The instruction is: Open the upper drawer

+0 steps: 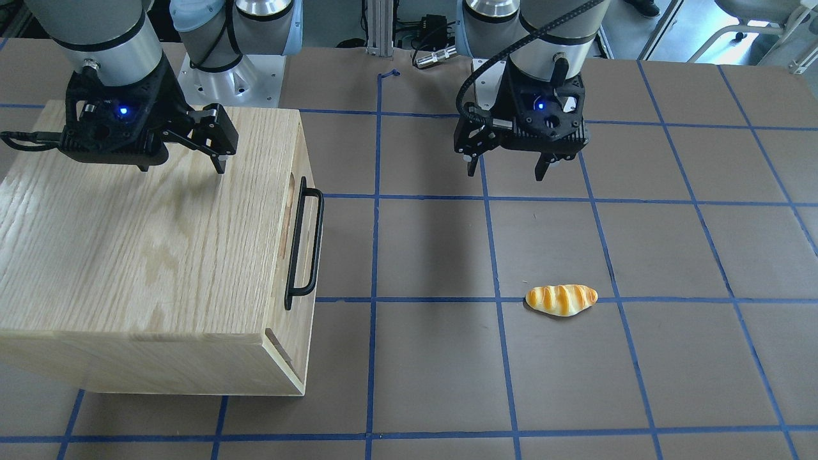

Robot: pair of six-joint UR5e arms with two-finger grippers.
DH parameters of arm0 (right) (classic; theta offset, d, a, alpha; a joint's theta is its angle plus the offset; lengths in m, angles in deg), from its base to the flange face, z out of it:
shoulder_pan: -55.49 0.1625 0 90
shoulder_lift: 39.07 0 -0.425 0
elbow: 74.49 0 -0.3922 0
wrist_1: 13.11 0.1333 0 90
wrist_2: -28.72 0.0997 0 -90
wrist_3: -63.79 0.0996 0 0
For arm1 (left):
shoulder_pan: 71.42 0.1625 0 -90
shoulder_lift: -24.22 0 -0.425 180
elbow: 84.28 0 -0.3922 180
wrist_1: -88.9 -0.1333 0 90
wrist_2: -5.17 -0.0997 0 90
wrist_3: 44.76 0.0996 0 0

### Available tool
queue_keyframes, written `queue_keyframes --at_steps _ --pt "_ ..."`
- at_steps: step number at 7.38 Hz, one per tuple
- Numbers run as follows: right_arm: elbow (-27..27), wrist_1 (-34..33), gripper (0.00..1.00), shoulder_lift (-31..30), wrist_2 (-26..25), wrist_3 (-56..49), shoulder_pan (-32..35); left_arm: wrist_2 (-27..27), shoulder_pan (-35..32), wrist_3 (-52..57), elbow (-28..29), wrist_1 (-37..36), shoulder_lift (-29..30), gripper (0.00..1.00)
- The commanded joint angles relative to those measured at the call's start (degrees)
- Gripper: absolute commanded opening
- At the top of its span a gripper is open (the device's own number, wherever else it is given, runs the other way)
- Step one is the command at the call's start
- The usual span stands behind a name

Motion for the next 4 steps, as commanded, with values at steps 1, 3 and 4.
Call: queue_keyframes --at_steps 1,3,4 --pt "0.0 0.0 1.00 0.0 0.0 0.0 0.0 6.8 -1.2 -7.0 0.0 -4.9 3.4 1.00" --pt "0.1 0.0 1.00 0.0 0.0 0.0 -0.1 9.0 -5.1 -12.5 0.2 -10.9 7.0 1.00" --pt "0.0 0.0 1.00 0.0 0.0 0.0 -0.1 15.1 -5.1 -14.2 0.3 -15.0 8.8 1.00"
